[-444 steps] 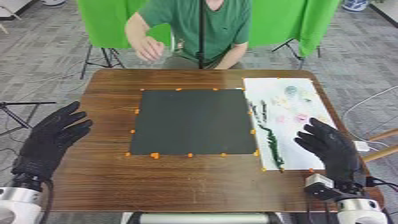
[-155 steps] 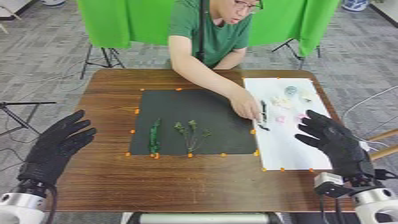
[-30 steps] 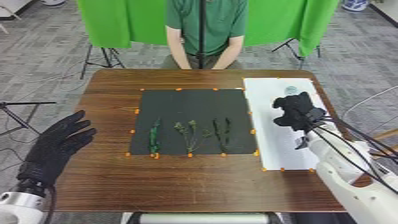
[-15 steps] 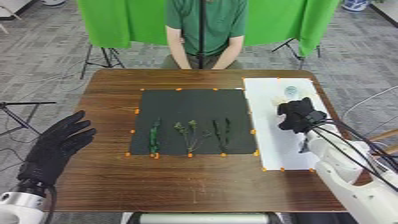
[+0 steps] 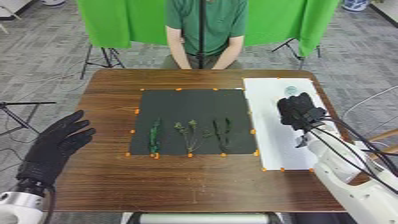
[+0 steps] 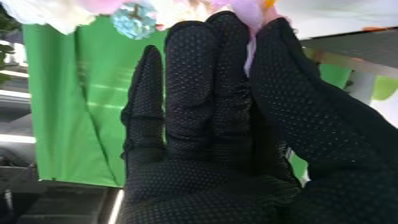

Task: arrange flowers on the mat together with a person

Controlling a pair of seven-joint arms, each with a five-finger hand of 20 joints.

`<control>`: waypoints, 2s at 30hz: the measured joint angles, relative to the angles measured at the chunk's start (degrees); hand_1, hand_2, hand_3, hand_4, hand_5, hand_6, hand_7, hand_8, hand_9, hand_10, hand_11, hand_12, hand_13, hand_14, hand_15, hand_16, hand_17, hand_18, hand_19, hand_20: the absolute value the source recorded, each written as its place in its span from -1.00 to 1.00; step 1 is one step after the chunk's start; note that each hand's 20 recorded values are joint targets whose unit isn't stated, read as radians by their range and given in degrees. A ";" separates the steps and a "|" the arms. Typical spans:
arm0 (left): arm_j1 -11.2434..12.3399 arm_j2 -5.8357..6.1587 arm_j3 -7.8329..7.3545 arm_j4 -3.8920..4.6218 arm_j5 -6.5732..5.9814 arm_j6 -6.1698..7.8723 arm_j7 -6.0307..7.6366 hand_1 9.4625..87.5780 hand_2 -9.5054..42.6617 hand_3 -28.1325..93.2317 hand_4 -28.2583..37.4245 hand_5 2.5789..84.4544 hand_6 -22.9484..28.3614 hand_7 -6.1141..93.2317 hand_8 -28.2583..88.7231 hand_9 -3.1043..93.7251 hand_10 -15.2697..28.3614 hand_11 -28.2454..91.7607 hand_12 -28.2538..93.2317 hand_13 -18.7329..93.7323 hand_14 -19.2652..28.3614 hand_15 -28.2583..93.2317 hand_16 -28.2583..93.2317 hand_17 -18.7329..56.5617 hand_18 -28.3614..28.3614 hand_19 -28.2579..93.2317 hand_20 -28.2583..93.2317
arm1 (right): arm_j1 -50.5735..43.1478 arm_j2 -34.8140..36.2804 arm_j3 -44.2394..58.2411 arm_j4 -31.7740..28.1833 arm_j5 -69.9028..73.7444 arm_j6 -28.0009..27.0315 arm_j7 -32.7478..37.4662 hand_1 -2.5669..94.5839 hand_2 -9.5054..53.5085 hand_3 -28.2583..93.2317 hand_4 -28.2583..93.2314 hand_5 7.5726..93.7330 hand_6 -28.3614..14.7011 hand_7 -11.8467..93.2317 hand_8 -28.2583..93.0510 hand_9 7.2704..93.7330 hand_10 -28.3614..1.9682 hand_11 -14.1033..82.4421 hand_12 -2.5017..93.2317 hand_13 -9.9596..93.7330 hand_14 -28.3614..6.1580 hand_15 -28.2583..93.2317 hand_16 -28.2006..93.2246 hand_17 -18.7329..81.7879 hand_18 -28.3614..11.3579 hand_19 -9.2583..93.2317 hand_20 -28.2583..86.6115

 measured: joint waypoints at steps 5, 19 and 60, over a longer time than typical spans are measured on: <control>1.23 0.20 -1.99 -0.51 -0.07 -0.01 -0.02 -0.44 -0.75 0.59 -0.81 -0.23 0.09 -0.49 -0.68 -0.32 0.27 -0.16 -0.23 -0.20 0.47 0.07 -0.54 -0.64 0.78 0.27 -0.40 | 0.26 -0.22 -0.93 -0.71 0.20 3.56 -1.21 0.10 -1.00 0.77 -1.00 0.30 0.50 0.26 -0.43 0.70 0.54 -0.24 0.17 0.48 0.47 0.29 0.19 -0.12 -0.24 0.26 0.13; 5.78 0.30 -4.80 -1.60 -0.16 0.43 -0.79 -0.44 -0.74 0.59 -0.81 -0.23 0.10 -0.49 -0.68 -0.32 0.27 -0.16 -0.23 -0.20 0.47 0.07 -0.54 -0.64 0.78 0.27 -0.40 | 16.74 -8.51 -19.01 -1.91 4.17 7.97 -15.01 0.09 -1.00 0.77 -1.00 0.30 0.50 0.26 -0.44 0.69 0.54 -0.25 0.17 0.47 0.49 0.29 0.18 -0.12 -0.23 0.25 0.13; 1.12 3.87 0.99 -0.12 -0.11 1.69 0.84 -0.45 -0.73 0.59 -0.81 -0.24 0.09 -0.49 -0.68 -0.32 0.28 -0.16 -0.23 -0.20 0.47 0.07 -0.54 -0.64 0.78 0.27 -0.40 | 35.29 -34.78 -39.14 18.41 -8.14 0.81 -26.64 0.10 -1.00 0.74 -1.00 0.28 0.55 0.27 -0.47 0.61 0.56 -0.27 0.16 0.40 0.51 0.26 0.19 -0.16 -0.24 0.19 0.11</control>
